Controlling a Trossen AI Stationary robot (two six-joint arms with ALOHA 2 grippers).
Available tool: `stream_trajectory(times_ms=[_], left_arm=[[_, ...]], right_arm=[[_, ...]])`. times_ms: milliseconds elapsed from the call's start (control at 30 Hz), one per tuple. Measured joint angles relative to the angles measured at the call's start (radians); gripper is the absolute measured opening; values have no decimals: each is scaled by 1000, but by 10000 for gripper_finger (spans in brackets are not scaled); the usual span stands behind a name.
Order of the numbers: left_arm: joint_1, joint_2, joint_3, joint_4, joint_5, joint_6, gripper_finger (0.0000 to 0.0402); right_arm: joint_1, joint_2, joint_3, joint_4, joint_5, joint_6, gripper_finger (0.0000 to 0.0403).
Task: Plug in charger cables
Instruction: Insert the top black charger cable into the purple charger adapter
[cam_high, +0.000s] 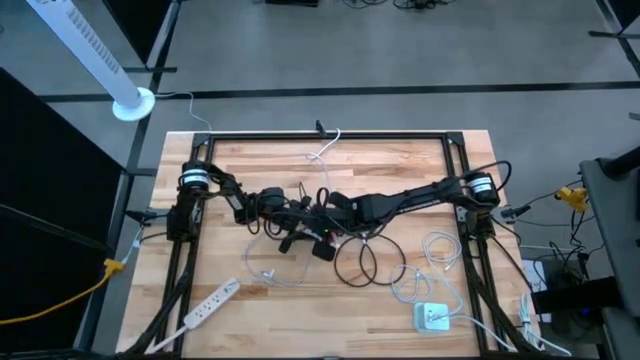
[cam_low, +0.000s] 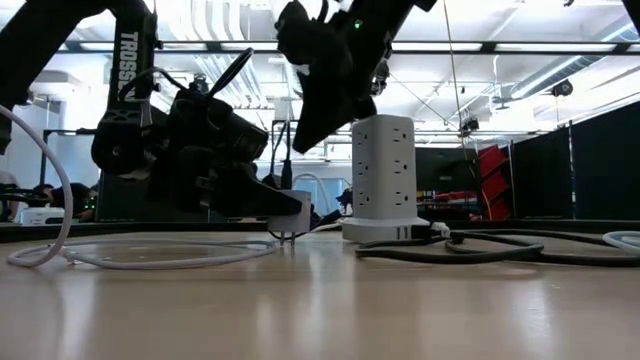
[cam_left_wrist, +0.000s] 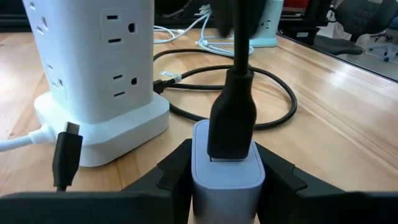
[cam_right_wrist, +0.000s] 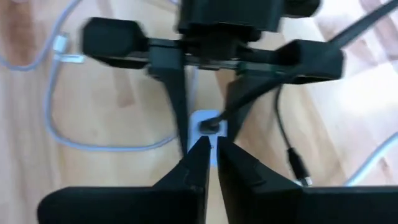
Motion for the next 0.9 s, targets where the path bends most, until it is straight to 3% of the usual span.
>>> stream_trajectory(times_ms=[233, 367, 500, 667, 900], left_arm=[[0, 0, 0, -2, 0, 0, 118], [0, 0, -1, -2, 1, 0, 118], [0, 0, -1, -3, 1, 0, 118], [0, 1, -2, -2, 1, 3, 118], [0, 1, -2, -2, 1, 5, 118]], right_arm=[[-6, 13, 0, 13, 17, 28, 91], [-7, 14, 0, 46, 17, 16, 106], [-6, 14, 0, 60, 16, 14, 86], [-6, 14, 0, 60, 17, 14, 13], [-6, 26, -2, 59, 24, 4, 5]])
